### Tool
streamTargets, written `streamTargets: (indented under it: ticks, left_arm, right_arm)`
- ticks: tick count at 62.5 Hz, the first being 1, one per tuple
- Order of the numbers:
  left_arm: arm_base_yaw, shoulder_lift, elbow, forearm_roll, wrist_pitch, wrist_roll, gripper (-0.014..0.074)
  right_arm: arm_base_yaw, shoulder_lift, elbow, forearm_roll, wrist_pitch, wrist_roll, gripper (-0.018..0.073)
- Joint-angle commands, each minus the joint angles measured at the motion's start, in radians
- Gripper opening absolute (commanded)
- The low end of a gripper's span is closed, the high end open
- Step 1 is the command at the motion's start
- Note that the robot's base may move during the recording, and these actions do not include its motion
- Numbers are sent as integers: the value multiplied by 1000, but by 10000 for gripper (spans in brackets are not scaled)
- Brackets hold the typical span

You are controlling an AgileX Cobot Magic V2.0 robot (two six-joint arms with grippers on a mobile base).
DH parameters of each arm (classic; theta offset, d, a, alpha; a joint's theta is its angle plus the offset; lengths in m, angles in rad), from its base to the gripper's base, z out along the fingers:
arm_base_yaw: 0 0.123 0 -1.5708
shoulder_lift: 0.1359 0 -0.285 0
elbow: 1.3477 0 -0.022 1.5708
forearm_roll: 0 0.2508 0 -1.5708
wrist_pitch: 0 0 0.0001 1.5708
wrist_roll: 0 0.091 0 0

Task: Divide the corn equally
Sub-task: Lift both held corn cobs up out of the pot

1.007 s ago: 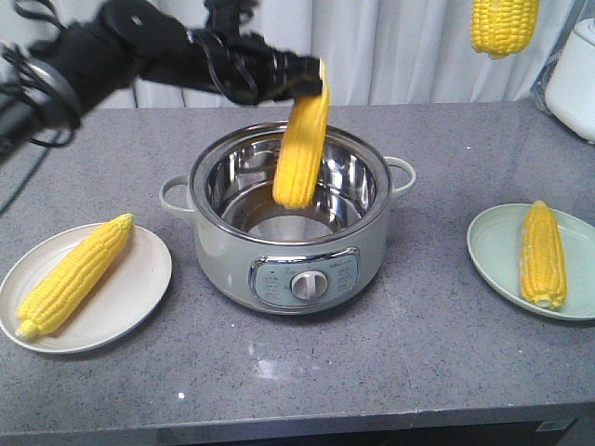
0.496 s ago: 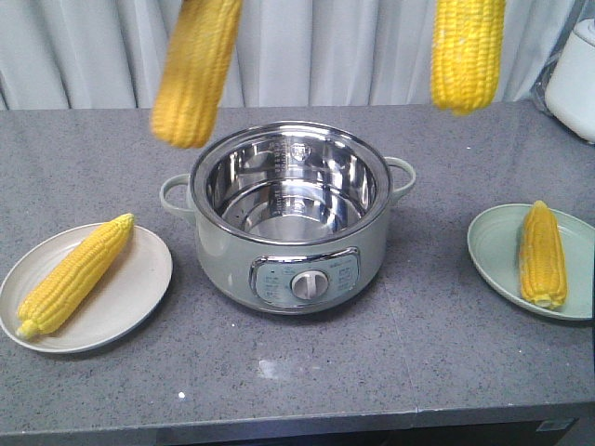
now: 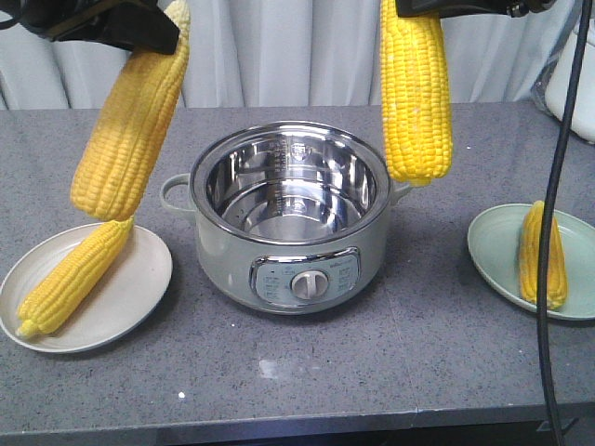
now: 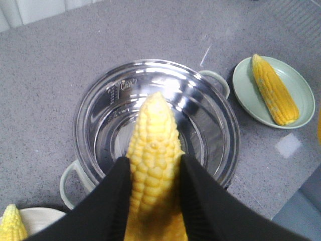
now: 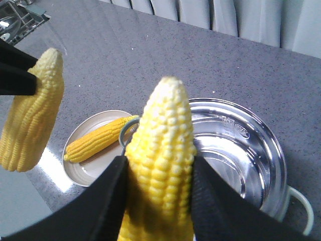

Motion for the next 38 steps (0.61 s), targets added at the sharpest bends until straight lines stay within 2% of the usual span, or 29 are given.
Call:
streamTargets:
  ticks: [1, 38]
  left_arm:
    - [2, -47, -2, -25, -20, -6, -8]
    - [2, -47, -2, -27, -20, -7, -8]
  right_arm:
    - [-5, -31, -29, 60, 26, 3, 26]
    - [-5, -31, -29, 60, 26, 4, 26]
